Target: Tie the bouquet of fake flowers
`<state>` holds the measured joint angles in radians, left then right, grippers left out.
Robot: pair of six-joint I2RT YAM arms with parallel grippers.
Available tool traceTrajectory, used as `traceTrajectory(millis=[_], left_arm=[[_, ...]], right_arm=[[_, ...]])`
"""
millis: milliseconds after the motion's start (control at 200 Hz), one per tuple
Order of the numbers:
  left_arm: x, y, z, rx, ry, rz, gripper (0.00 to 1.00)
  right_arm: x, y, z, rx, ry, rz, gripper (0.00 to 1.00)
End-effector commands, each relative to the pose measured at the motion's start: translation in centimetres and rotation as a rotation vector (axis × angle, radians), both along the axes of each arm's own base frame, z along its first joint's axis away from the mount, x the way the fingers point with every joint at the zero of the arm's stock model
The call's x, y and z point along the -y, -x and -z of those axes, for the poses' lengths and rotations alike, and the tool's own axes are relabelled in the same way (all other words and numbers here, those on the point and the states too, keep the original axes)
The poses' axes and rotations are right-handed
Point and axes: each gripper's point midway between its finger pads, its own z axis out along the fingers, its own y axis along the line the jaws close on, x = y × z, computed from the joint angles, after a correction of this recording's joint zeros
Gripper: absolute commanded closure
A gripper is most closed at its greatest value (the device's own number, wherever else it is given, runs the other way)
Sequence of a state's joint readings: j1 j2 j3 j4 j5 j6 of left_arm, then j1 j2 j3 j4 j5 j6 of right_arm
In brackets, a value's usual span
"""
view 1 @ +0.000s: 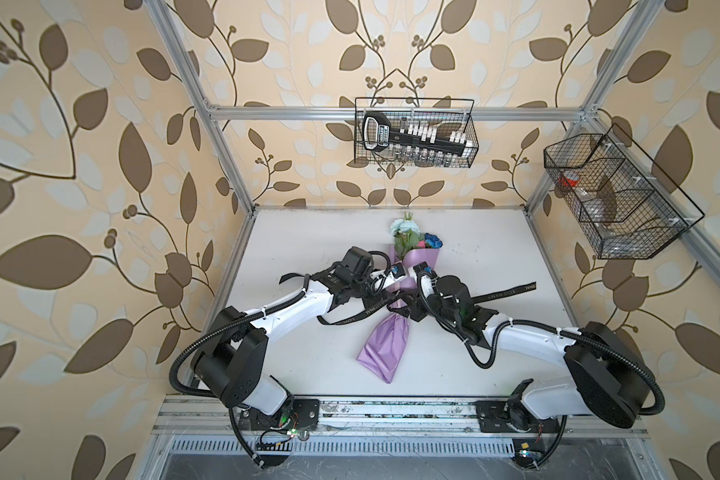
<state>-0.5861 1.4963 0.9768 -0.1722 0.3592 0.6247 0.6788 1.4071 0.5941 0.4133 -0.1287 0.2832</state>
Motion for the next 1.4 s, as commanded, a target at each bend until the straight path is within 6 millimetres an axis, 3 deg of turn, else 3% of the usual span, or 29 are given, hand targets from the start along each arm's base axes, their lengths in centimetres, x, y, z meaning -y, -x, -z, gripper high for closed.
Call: traceTrajectory(millis=[0,175,385,575,735,870,1130,1230,1395], left_arm=[[-1.1,0.5,0.9,-0.045,-0.007,-0.023,0.54],[-1.1,0.5,3.3,-0.108,-0.027,-0.039,0.61],[-0.4,0.3,3.5,-0.136,-0.007,-0.024,0.62],[0.0,-0.5,4.1,-0.154,-0.014,-0.038,0.72],[1.0,-0.4,2.8,-0.167,0.042,-0.010,0.78],[1.5,-0.9,1.3,-0.143,0.100,-0.031,1.00],[1.7,-0.7,-0.8,-0.115,0.174,-0.050,1.00],[1.4,-0.9,-1.5,-0.102,0.188,-0.079,1.00],[1.3,-0.8,-2.5,-0.092,0.233,-0.106,1.00]], right_arm=[[0.2,-0.1,-0.3,0.023,-0.006,0.008,1.00],[0.0,-0.1,-0.5,0.026,-0.005,0.001,1.00],[0.1,-0.1,-0.2,0.021,0.003,0.001,1.00],[0.0,0.0,-0.3,0.019,0.003,-0.005,1.00],[-0.1,-0.1,-0.6,0.023,0.002,-0.008,1.00],[-0.2,0.0,-1.2,0.032,-0.006,-0.013,1.00],[-0.2,0.0,-2.2,0.045,-0.018,-0.016,1.00],[-0.2,0.0,-2.4,0.039,-0.022,-0.013,0.81],[0.5,0.1,-3.8,0.043,-0.029,0.016,0.64]])
